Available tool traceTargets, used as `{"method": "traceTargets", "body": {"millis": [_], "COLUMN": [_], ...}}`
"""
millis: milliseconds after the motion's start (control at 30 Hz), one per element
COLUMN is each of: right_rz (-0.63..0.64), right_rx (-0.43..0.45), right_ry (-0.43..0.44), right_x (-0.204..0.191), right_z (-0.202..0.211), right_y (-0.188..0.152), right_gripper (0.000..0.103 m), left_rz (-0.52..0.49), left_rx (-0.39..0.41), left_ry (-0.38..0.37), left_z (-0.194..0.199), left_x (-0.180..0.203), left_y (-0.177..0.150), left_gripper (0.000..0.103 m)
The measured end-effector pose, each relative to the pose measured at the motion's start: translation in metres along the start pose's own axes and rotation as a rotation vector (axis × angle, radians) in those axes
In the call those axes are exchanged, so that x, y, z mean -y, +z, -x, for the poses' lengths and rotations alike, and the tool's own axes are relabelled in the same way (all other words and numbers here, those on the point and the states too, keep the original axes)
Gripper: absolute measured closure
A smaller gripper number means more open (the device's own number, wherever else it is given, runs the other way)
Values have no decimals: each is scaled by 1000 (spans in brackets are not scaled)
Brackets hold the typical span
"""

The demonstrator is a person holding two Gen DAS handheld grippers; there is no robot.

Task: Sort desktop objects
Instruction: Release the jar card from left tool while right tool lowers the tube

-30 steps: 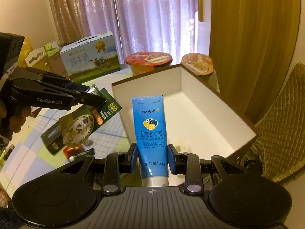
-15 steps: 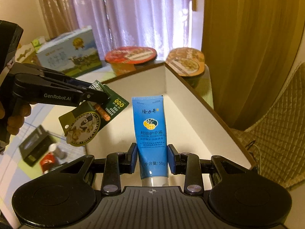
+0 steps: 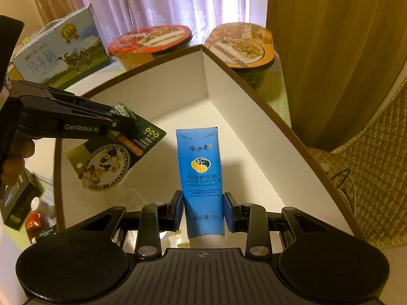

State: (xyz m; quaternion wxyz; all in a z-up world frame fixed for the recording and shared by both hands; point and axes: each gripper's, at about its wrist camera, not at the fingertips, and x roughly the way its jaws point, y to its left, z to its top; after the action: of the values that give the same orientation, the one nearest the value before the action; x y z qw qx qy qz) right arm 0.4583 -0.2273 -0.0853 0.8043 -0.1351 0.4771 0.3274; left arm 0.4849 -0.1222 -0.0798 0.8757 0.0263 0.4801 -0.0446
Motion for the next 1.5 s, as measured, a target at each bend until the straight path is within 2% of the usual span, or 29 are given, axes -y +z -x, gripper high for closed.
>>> {"method": "traceTargets", "body": {"millis": [400, 533, 700, 800, 900, 1033, 1233, 1500], "right_rz": [-9, -9, 8, 13, 34, 50, 3, -42], "right_rx": [-63, -74, -83, -78, -56, -31, -26, -4], "right_ry": [7, 5, -3, -9, -33, -53, -20, -30], "right_x": [2, 3, 2, 1, -1, -3, 3, 5], "right_z": [-34, -39, -44, -47, -47, -45, -34, -16], "right_y": [11, 13, 15, 16, 17, 15, 10, -1], "right_gripper": [73, 73, 73, 73, 71, 42, 29, 6], "left_rz": [-35, -50, -65, -69, -64, -69, -73, -74], "left_rx": [-71, -76, -76, -75, -79, -78, -68, -56], "left_ry": [39, 42, 42, 45, 49, 49, 43, 37], "left_z": [-34, -35, -33, -32, -31, -28, -21, -6], "left_x": [-1, -1, 0, 0, -1, 0, 1, 3], "left_y": [3, 2, 2, 1, 1, -2, -5, -9], "left_gripper": [75, 68, 64, 58, 46, 40, 27, 17]}}
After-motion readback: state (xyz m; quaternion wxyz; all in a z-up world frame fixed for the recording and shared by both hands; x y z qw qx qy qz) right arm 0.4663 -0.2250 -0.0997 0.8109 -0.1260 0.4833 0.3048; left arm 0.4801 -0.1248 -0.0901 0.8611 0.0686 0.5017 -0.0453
